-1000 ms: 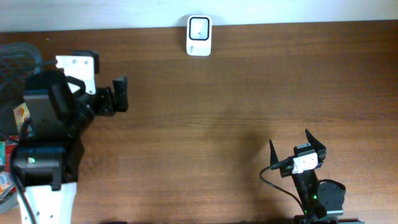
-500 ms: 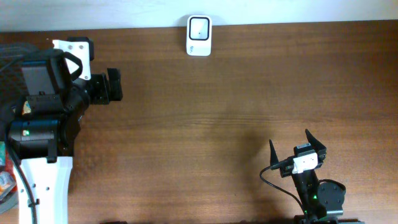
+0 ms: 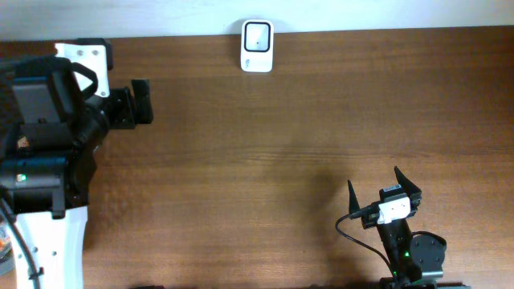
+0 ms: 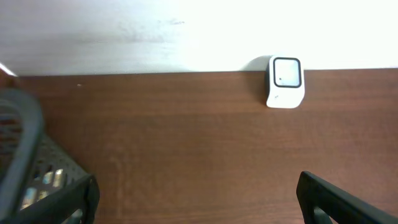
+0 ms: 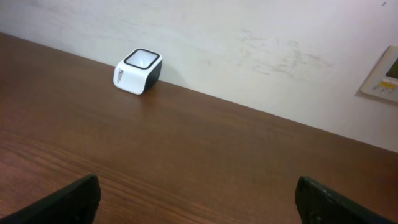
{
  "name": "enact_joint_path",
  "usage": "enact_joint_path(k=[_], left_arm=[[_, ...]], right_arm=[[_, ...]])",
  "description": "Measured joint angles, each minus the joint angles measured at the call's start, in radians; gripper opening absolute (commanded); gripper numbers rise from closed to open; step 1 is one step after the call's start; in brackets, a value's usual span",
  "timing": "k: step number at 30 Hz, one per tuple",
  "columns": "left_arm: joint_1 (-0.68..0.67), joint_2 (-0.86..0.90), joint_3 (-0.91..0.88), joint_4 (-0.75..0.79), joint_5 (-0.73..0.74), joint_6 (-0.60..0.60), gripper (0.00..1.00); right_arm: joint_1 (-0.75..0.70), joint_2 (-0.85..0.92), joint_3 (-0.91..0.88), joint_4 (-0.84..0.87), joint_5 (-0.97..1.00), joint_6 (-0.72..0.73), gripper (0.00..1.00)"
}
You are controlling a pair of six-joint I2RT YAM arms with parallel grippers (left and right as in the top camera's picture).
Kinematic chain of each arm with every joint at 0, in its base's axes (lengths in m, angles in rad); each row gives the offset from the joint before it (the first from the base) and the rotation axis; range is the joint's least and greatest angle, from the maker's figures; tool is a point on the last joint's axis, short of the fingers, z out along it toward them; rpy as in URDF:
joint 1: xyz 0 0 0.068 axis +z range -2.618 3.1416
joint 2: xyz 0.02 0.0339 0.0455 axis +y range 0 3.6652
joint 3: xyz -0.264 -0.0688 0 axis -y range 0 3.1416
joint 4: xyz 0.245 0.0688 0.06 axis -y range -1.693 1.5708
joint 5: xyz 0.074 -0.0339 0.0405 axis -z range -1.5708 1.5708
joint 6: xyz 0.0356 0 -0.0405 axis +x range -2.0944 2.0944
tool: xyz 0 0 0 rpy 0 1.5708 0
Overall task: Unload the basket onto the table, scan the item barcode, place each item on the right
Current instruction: 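Move the left gripper left over the grey basket, then lower the left gripper into the basket and grasp the red snack bag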
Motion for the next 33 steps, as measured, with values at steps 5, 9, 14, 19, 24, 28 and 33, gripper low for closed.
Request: enact_joint_path(k=[5, 9, 14, 19, 24, 28, 33], left_arm=[[0.000, 0.018, 0.076, -0.054, -0.057, -0.003, 0.99], [0.007, 0.050, 0.127, -0.079, -0.125, -0.016, 0.99], [0.070, 0.085, 0.183, -0.084, -0.163, -0.023, 0.99], [0.193, 0.094, 0.293, -0.088, -0.176, -0.032, 0.99], [0.405, 0.086, 0.364, -0.101, -0.186, -0.113, 0.99], [0.516, 0.108, 0.364, -0.161, -0.191, -0.185, 0.99], [0.588, 0.188, 0.365, -0.253, -0.191, -0.252, 0.97]], right_arm=[[0.000, 0.000, 0.000, 0.000, 0.000, 0.001, 0.99], [0.000, 0.000, 0.000, 0.000, 0.000, 0.000, 0.99], [0.000, 0.000, 0.000, 0.000, 0.000, 0.001, 0.99], [0.000, 0.000, 0.000, 0.000, 0.000, 0.000, 0.99], [0.000, 0.000, 0.000, 0.000, 0.000, 0.000, 0.99], [0.000, 0.000, 0.000, 0.000, 0.000, 0.000, 0.99], [0.000, 0.000, 0.000, 0.000, 0.000, 0.000, 0.99]])
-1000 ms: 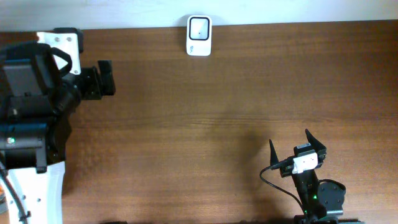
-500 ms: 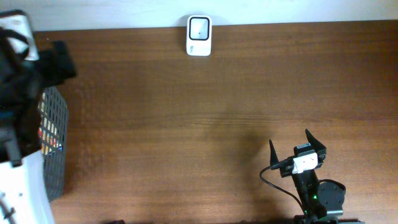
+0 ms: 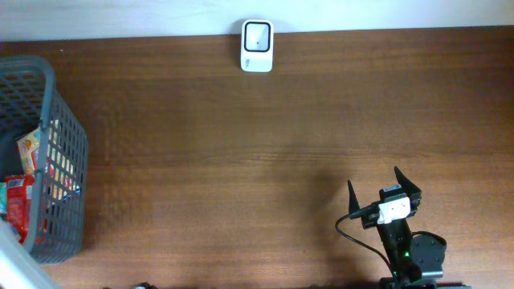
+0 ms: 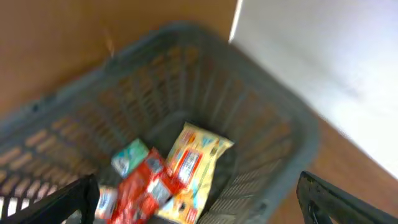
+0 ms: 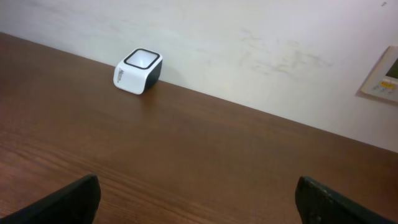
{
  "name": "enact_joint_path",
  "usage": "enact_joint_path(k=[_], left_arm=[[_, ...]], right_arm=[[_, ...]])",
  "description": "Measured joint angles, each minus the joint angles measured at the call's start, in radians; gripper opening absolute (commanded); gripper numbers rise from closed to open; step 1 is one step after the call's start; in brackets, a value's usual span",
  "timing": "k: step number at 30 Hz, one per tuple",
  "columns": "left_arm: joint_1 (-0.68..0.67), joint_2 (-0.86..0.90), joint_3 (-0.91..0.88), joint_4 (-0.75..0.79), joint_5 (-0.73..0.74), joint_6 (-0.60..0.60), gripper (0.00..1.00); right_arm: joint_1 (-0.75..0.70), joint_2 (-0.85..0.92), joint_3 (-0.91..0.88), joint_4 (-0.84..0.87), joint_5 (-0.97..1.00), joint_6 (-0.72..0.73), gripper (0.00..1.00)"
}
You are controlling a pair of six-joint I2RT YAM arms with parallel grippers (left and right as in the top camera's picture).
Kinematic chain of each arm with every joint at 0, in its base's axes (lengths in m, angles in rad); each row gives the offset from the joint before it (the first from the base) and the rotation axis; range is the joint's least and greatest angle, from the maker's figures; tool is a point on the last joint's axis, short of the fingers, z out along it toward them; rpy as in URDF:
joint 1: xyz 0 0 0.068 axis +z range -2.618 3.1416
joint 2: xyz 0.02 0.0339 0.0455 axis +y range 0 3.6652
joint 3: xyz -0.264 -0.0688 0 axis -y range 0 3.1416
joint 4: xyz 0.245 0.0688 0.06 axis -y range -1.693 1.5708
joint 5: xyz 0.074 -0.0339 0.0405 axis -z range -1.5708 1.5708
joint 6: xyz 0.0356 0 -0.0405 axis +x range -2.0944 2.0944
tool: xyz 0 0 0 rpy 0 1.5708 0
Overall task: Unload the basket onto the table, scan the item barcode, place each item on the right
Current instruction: 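Lower the left gripper into the basket and grasp the red snack bag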
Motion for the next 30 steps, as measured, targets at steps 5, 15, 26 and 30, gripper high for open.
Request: enact_joint_path(k=[5, 15, 26, 30], left_arm=[[0.042, 0.070, 0.000, -0.056, 0.000, -0.029, 0.93], [0.065, 0.072, -0.062, -0.074, 0.000, -0.043, 0.93], [0.135, 0.075, -0.360, 0.093, 0.038, 0.047, 0.79], [0.144, 0.075, -0.407, 0.116, 0.074, 0.122, 0.71]], right_arm=[[0.000, 0.000, 0.000, 0.000, 0.000, 0.000, 0.99], [0.000, 0.000, 0.000, 0.000, 0.000, 0.001, 0.99], [0.000, 0.000, 0.000, 0.000, 0.000, 0.001, 0.99], [0.000, 0.000, 0.000, 0.000, 0.000, 0.000, 0.99]])
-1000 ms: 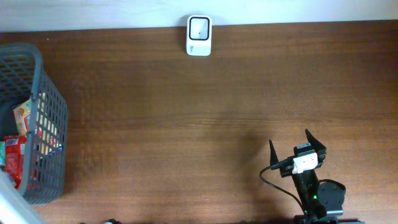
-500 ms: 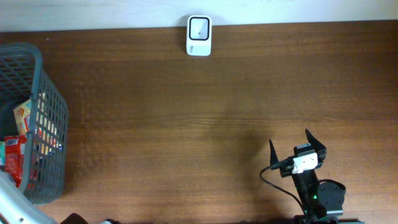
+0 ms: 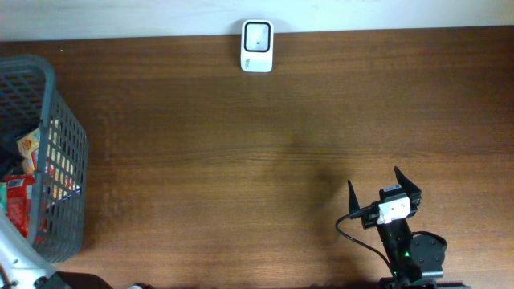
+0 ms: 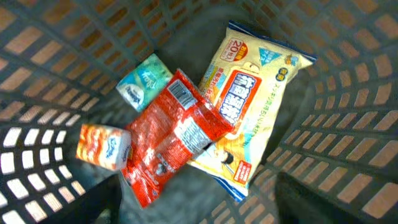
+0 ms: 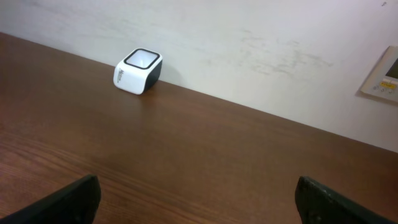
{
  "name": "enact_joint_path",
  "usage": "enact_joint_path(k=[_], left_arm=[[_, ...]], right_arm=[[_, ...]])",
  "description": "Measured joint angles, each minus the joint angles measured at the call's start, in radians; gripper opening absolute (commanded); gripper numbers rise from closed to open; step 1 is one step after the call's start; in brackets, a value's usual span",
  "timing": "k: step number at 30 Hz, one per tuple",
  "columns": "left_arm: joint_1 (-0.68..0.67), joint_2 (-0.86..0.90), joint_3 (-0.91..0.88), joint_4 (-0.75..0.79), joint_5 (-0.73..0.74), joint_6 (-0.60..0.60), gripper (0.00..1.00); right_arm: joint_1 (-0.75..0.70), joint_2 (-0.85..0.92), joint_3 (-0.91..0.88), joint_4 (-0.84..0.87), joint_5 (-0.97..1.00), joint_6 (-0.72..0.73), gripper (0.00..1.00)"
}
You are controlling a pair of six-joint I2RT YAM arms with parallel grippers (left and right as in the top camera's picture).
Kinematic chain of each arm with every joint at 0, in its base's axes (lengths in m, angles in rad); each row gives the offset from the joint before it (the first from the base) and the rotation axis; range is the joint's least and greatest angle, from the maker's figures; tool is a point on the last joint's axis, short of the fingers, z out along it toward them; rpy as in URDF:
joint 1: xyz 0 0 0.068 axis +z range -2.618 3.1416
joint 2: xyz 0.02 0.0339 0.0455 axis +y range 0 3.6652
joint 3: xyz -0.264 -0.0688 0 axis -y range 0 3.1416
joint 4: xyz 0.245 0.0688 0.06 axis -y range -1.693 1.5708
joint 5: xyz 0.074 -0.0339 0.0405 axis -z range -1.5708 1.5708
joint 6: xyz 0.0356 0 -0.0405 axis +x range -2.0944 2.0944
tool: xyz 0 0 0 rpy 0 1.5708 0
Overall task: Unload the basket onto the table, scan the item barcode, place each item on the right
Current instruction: 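Lower the left gripper into the basket and grasp the red snack bag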
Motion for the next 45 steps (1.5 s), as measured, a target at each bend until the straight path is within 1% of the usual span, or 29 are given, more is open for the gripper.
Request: enact_joint_path(k=[4, 7, 9, 11, 13, 16, 18, 20, 24, 25, 32, 39, 40, 45], left_arm=[[0.002, 0.000, -0.034, 0.027, 0.015, 0.089, 0.70], [0.002, 0.000, -0.067, 0.031, 0.018, 0.127, 0.70], [0.002, 0.000, -0.093, 0.045, 0.018, 0.142, 0.73], [0.002, 0.000, -0.126, 0.076, 0.018, 0.151, 0.79], [0.002, 0.000, -0.159, 0.117, 0.018, 0.167, 0.82], [0.003, 0.000, -0.190, 0.150, 0.018, 0.185, 0.82], [0.005, 0.002, -0.203, 0.154, 0.018, 0.195, 0.89], [0.005, 0.011, -0.204, 0.158, 0.018, 0.199, 0.90], [0.005, 0.070, -0.204, 0.143, 0.017, 0.214, 0.87], [0.006, 0.108, -0.211, 0.126, 0.017, 0.217, 0.87], [0.007, 0.122, -0.212, 0.120, 0.018, 0.249, 0.91], [0.011, 0.151, -0.212, 0.131, 0.025, 0.324, 0.90], [0.011, 0.164, -0.212, 0.134, 0.027, 0.343, 0.91], [0.011, 0.216, -0.212, 0.142, 0.033, 0.420, 0.91]], right_arm=[[0.000, 0.000, 0.000, 0.000, 0.000, 0.000, 0.99], [0.000, 0.000, 0.000, 0.000, 0.000, 0.000, 0.99], [0.000, 0.000, 0.000, 0.000, 0.000, 0.000, 0.99], [0.000, 0.000, 0.000, 0.000, 0.000, 0.000, 0.99], [0.000, 0.000, 0.000, 0.000, 0.000, 0.000, 0.99], [0.000, 0.000, 0.000, 0.000, 0.000, 0.000, 0.99], [0.000, 0.000, 0.000, 0.000, 0.000, 0.000, 0.99], [0.000, 0.000, 0.000, 0.000, 0.000, 0.001, 0.99], [0.000, 0.000, 0.000, 0.000, 0.000, 0.000, 0.99], [0.000, 0.000, 0.000, 0.000, 0.000, 0.000, 0.99], [0.000, 0.000, 0.000, 0.000, 0.000, 0.001, 0.99], [0.000, 0.000, 0.000, 0.000, 0.000, 0.000, 0.99], [0.000, 0.000, 0.000, 0.000, 0.000, 0.000, 0.99], [0.000, 0.000, 0.000, 0.000, 0.000, 0.001, 0.99]])
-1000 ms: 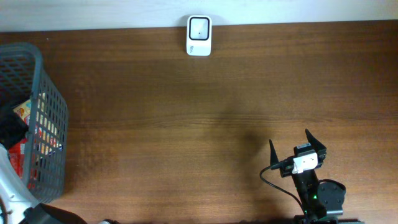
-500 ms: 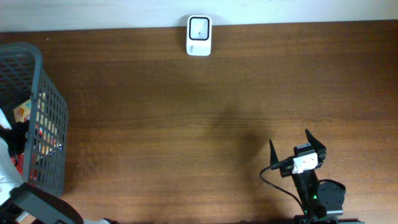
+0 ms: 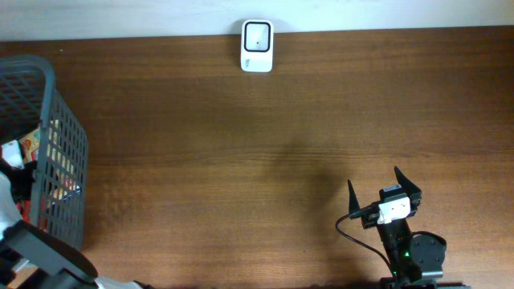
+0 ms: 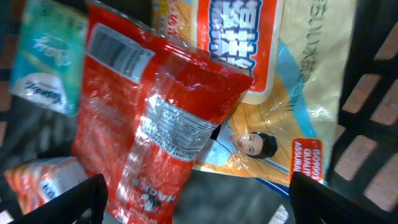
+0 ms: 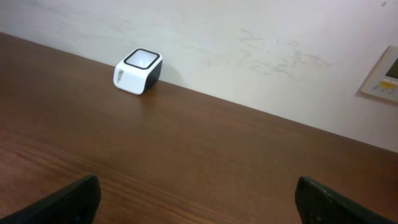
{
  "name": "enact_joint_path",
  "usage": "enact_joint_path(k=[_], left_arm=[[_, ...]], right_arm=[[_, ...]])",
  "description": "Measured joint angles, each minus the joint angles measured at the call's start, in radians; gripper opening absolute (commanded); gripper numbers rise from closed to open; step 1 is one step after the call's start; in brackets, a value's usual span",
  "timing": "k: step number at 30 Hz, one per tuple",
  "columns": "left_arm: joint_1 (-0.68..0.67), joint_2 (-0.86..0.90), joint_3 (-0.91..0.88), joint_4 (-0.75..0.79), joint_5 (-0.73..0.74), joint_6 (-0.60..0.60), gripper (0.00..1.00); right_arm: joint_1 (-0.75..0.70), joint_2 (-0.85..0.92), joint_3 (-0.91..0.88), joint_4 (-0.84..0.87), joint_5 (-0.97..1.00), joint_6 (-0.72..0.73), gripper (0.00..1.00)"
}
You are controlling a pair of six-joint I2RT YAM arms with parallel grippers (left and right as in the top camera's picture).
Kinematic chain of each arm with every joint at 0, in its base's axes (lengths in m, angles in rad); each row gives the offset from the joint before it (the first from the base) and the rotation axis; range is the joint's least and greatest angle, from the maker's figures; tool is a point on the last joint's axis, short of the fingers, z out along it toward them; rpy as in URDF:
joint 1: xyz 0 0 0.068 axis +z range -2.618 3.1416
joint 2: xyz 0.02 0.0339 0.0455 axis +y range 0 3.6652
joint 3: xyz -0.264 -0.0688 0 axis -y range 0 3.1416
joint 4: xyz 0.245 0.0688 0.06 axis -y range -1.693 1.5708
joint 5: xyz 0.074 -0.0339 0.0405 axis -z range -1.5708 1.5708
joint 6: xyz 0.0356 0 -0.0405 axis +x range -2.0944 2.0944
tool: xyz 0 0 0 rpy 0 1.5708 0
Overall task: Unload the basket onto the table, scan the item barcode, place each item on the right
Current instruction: 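Lower the left gripper into the basket and grasp the red snack bag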
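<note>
A white barcode scanner [image 3: 257, 35] [image 5: 138, 71] stands at the table's far edge against the wall. Inside the grey wire basket [image 3: 42, 104] at the left lie a red packet [image 4: 155, 118] with a white barcode label, a yellow packet [image 4: 292, 93], a teal packet [image 4: 40, 59] and an orange-and-white one [image 4: 37, 180]. My left gripper [image 4: 198, 202] hangs open low in the basket, just above the red and yellow packets, with nothing between its fingers. My right gripper [image 3: 384, 187] [image 5: 198, 199] rests open over the table at the front right.
The basket's grey mesh walls [image 4: 373, 124] close in around the left gripper. The left arm [image 3: 32, 257] reaches into the basket from the front left corner. A white wall panel [image 5: 382, 78] hangs at the right behind the table.
My left gripper has dropped lower in the basket, so the red and yellow packets now fill its view. The right arm and the scanner have not moved.
My left gripper first hovered open over the table's left side, facing the scanner. It then looked down into the basket from above, then stood inside it over the packets, and now hangs close above them. The right arm stayed still throughout.
</note>
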Motion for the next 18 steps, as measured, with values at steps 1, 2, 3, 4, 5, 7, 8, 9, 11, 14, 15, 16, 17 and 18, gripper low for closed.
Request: enact_joint_path(k=[1, 2, 3, 4, 5, 7, 8, 9, 11, 14, 15, 16, 17, 18], left_arm=[[0.000, 0.011, 0.000, 0.000, 0.000, 0.010, 0.91], [0.000, 0.021, 0.000, 0.000, 0.000, 0.016, 0.90], [0.000, 0.032, 0.000, 0.000, -0.002, 0.023, 0.89], [0.000, 0.041, 0.000, 0.000, -0.007, 0.027, 0.89], [0.000, 0.048, 0.000, 0.000, -0.016, 0.030, 0.88], [0.002, 0.065, 0.000, 0.002, -0.056, 0.037, 0.88], [0.004, 0.072, 0.000, 0.006, -0.077, 0.038, 0.87], [0.008, 0.077, 0.000, 0.016, -0.098, 0.039, 0.85], [0.021, 0.081, 0.000, 0.039, -0.125, 0.043, 0.84], [0.035, 0.085, 0.000, 0.070, -0.142, 0.045, 0.84], [0.037, 0.090, 0.000, 0.074, -0.145, 0.045, 0.84], [0.037, 0.100, 0.000, 0.078, -0.146, 0.045, 0.84], [0.037, 0.115, 0.000, 0.079, -0.146, 0.045, 0.84], [0.036, 0.140, 0.000, 0.081, -0.146, 0.045, 0.84]], right_arm=[[0.000, 0.000, 0.000, 0.000, 0.000, 0.000, 0.99], [0.000, 0.000, 0.000, 0.000, 0.000, 0.000, 0.99], [0.000, 0.000, 0.000, 0.000, 0.000, 0.000, 0.99], [0.000, 0.000, 0.000, 0.000, 0.000, 0.000, 0.99], [0.000, 0.000, 0.000, 0.000, 0.000, 0.000, 0.99], [0.000, 0.000, 0.000, 0.000, 0.000, 0.000, 0.99], [0.000, 0.000, 0.000, 0.000, 0.000, -0.001, 0.99], [0.000, 0.000, 0.000, 0.000, 0.000, 0.000, 0.99], [0.000, 0.000, 0.000, 0.000, 0.000, 0.000, 0.99], [0.000, 0.000, 0.000, 0.000, 0.000, 0.000, 0.99], [0.000, 0.000, 0.000, 0.000, 0.000, -0.001, 0.99], [0.000, 0.000, 0.000, 0.000, 0.000, 0.000, 0.99], [0.000, 0.000, 0.000, 0.000, 0.000, 0.000, 0.99], [0.000, 0.000, 0.000, 0.000, 0.000, 0.000, 0.99]])
